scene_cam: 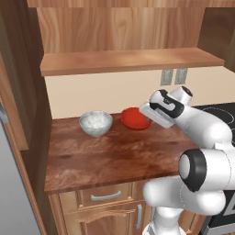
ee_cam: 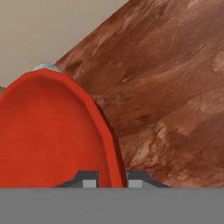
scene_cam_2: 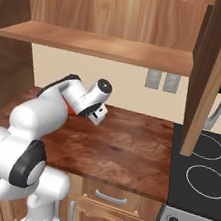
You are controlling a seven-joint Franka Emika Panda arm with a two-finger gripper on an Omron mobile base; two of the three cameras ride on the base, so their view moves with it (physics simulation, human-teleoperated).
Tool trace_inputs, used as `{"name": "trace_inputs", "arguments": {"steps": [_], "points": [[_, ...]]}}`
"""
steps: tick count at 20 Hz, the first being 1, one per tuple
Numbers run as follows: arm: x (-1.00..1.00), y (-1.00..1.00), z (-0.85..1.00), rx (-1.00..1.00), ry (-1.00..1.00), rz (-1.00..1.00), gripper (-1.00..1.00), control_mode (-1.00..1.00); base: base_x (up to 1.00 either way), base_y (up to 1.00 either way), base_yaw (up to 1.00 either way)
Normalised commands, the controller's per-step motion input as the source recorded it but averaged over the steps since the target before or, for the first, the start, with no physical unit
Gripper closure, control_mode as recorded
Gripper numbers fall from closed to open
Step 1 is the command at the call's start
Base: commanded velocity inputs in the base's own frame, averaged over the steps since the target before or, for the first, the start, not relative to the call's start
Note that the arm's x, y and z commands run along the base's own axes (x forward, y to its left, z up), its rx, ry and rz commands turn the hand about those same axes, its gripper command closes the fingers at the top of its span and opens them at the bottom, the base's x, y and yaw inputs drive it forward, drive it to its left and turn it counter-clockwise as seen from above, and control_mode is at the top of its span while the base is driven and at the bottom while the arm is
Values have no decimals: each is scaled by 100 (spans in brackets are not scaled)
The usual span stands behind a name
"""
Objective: Pick up the bowls on the counter and stack them on top of one another in the open cabinet. Place the smaller bowl on top of the larger bowl.
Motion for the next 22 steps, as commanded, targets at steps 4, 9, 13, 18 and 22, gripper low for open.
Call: {"name": "trace_inputs", "arguments": {"steps": [4,9,13,18,22], "points": [[0,42,1,12,0,-16,100,-100,0,0,0],[0,56,0,9,0,-18,100,-100,0,0,0],[2,65,0,3,-2,-18,100,-100,0,0,0],[16,62,2,0,-2,-18,100,-100,0,0,0],[36,47,7,0,0,-15,100,-100,0,0,0]]}}
